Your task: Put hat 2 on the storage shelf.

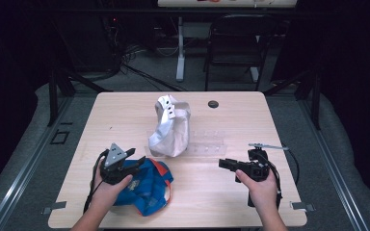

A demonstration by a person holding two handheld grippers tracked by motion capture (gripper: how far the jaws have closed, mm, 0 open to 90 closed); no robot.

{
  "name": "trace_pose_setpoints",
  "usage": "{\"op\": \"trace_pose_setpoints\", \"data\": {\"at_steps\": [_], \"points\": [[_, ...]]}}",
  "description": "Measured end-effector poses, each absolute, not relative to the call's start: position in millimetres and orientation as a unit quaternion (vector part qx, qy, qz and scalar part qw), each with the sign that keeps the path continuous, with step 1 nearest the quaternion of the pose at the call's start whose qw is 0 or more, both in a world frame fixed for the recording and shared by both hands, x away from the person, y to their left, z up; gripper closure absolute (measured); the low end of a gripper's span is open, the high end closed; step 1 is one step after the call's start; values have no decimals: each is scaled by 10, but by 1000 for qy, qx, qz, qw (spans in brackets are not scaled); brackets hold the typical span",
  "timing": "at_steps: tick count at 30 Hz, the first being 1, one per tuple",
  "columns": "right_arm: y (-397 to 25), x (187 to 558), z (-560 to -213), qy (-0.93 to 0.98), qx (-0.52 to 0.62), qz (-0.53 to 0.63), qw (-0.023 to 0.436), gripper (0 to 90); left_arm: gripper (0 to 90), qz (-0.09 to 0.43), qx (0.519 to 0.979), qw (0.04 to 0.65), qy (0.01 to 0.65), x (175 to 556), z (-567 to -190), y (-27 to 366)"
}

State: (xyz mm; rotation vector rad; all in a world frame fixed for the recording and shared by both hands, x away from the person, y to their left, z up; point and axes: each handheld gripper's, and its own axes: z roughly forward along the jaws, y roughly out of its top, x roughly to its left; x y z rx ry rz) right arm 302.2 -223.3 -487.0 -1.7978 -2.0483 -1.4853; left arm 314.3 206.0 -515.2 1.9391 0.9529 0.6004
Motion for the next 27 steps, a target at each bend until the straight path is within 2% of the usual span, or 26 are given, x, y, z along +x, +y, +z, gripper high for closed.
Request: {"op": "trace_pose_setpoints", "data": {"at_steps": [15, 20, 27], "points": [[-2223, 2862, -5180, -661, -594, -459, -2, 574, 510, 239, 744, 422, 459, 2839, -5234, 2777], [-2236, 2828, -5256, -667, -592, -451, -28, 562, 508, 236, 735, 421, 477, 2804, -5247, 2911], [-2245, 2819, -5303, -664, -591, -458, -26, 555, 504, 233, 737, 413, 482, 2760, -5277, 3038]]}}
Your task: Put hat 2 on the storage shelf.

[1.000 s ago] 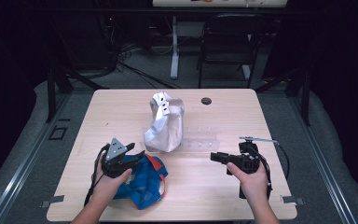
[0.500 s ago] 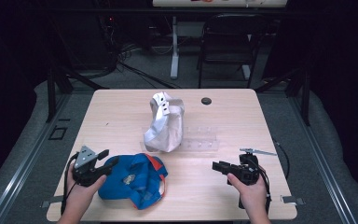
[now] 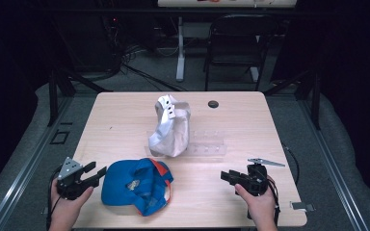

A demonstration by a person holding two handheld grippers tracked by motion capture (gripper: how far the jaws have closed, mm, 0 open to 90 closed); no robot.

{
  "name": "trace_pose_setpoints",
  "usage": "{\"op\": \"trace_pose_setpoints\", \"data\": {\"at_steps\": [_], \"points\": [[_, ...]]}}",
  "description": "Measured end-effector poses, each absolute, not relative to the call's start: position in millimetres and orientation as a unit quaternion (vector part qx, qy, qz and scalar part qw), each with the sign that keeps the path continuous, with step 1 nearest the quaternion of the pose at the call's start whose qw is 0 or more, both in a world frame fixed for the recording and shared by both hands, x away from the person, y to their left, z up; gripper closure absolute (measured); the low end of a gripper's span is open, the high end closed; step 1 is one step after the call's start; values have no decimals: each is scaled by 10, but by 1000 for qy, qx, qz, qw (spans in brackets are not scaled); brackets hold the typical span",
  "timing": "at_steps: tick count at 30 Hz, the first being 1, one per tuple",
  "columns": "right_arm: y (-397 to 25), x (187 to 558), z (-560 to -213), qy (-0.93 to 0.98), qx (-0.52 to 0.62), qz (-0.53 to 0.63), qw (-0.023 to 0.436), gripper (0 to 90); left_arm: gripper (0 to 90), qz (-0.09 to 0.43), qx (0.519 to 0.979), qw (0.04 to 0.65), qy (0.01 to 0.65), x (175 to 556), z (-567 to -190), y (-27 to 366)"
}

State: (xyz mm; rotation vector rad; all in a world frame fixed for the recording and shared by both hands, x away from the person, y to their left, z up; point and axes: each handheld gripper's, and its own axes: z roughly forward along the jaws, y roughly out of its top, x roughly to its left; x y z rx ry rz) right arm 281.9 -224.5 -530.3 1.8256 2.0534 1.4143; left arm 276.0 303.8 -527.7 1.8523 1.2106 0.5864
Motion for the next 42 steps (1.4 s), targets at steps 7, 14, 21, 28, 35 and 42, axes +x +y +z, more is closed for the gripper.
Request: {"op": "trace_pose_setpoints", "data": {"at_steps": [7, 14, 21, 28, 35, 42], "points": [[-2106, 2805, -5402, 675, 585, 449, 1, 556, 499, 233, 736, 407, 489, 2703, -5407, 3094], [-1874, 2822, -5456, 694, 575, 432, -28, 561, 499, 237, 746, 390, 484, 2716, -5496, 3092], [-1701, 2865, -5481, 707, 563, 424, -49, 576, 499, 234, 753, 381, 483, 2736, -5530, 3100], [-1504, 2977, -5460, 690, 562, 445, -102, 588, 498, 240, 749, 385, 483, 2736, -5530, 3108], [-1232, 3086, -5459, 709, 548, 428, -116, 570, 498, 241, 749, 387, 481, 2733, -5523, 3115], [-1093, 3146, -5499, 704, 545, 430, -148, 568, 498, 241, 750, 387, 480, 2734, -5523, 3117]]}}
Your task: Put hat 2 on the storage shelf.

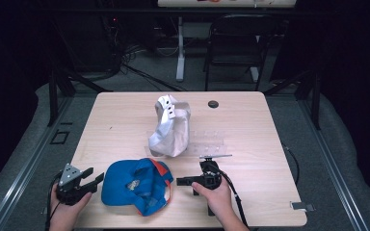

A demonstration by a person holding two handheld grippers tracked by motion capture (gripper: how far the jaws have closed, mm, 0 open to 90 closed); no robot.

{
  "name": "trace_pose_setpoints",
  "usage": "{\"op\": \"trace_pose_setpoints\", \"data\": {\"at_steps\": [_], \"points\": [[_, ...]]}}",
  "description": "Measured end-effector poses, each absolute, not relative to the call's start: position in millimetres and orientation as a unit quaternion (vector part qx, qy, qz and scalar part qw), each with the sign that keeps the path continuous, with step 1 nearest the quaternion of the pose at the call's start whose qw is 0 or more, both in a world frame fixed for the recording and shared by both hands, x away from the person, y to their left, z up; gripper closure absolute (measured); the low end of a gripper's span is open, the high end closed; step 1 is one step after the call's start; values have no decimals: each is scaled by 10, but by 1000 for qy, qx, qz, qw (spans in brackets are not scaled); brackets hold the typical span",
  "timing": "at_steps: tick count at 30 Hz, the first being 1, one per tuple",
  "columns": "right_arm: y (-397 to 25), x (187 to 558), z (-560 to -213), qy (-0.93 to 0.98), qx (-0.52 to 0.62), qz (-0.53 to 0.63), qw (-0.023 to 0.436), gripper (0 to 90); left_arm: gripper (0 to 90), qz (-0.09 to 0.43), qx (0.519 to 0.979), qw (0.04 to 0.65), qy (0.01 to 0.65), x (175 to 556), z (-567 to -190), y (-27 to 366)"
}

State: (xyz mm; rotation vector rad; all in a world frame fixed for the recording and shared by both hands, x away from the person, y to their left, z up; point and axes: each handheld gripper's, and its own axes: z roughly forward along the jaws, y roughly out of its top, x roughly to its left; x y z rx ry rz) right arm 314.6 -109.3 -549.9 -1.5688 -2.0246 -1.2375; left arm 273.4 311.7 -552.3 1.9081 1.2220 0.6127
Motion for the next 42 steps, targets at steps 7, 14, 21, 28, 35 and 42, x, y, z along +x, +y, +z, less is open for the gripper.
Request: {"op": "trace_pose_setpoints", "data": {"at_steps": [7, 14, 21, 28, 35, 42], "points": [[-902, 3155, -5639, -718, -535, -412, 173, 572, 498, 239, 755, 382, 476, 2732, -5518, 3103], [-749, 3156, -5770, -724, -526, -407, 183, 582, 498, 241, 751, 387, 478, 2735, -5531, 3101], [-664, 3187, -5808, -726, -518, -408, 195, 585, 498, 241, 751, 387, 477, 2736, -5533, 3100], [-649, 3159, -5844, -731, -507, -406, 208, 596, 498, 240, 751, 388, 478, 2736, -5534, 3102], [-698, 3138, -5901, -727, -510, -402, 225, 648, 498, 239, 754, 382, 477, 2733, -5525, 3100], [-712, 3142, -5878, -717, -514, -404, 243, 769, 498, 239, 754, 382, 477, 2734, -5527, 3096]]}}
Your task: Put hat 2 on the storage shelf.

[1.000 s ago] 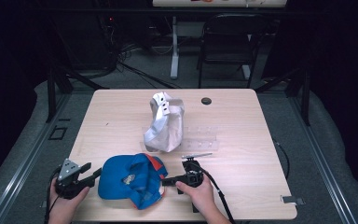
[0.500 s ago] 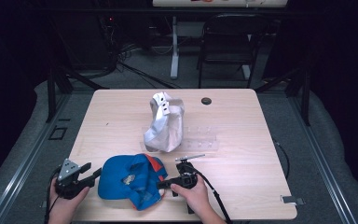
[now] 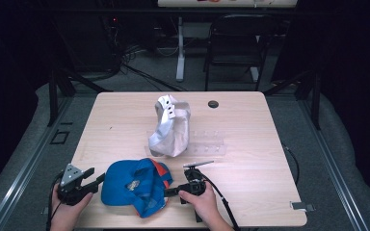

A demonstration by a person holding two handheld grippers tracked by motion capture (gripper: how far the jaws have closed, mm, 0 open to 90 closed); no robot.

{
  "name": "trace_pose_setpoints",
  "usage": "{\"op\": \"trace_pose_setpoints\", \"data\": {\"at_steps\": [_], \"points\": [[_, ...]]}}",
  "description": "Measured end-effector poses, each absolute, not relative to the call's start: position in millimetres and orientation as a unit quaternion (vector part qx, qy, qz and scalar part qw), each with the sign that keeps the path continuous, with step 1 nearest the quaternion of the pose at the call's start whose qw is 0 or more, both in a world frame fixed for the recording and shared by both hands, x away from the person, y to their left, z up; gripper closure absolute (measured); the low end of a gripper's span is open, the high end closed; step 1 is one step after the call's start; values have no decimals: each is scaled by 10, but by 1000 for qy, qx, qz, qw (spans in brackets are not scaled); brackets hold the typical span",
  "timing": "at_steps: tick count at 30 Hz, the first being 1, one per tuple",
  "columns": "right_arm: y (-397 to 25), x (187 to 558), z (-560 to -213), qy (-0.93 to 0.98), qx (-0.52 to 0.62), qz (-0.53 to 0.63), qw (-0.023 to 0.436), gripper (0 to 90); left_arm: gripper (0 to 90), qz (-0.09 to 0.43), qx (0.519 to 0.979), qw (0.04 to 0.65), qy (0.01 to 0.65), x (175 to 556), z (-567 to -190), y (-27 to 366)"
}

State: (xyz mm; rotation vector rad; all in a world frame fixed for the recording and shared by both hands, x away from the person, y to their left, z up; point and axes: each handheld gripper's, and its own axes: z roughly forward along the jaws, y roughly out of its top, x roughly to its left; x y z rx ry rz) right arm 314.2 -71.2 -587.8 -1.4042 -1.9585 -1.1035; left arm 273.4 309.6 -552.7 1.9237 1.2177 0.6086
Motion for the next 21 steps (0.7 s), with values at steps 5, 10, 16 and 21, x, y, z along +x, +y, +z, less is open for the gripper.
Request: {"op": "trace_pose_setpoints", "data": {"at_steps": [5, 10, 16, 21], "points": [[-727, 3147, -5852, -705, -521, -413, 246, 784, 498, 239, 754, 383, 477, 2735, -5526, 3101], [-743, 3147, -5764, -694, -535, -413, 248, 786, 498, 243, 750, 388, 477, 2732, -5530, 3101], [-765, 3144, -5581, -686, -539, -419, 252, 786, 498, 240, 755, 383, 476, 2735, -5522, 3105], [-763, 3167, -5440, -683, -537, -420, 262, 788, 498, 244, 751, 388, 476, 2733, -5528, 3099]]}}
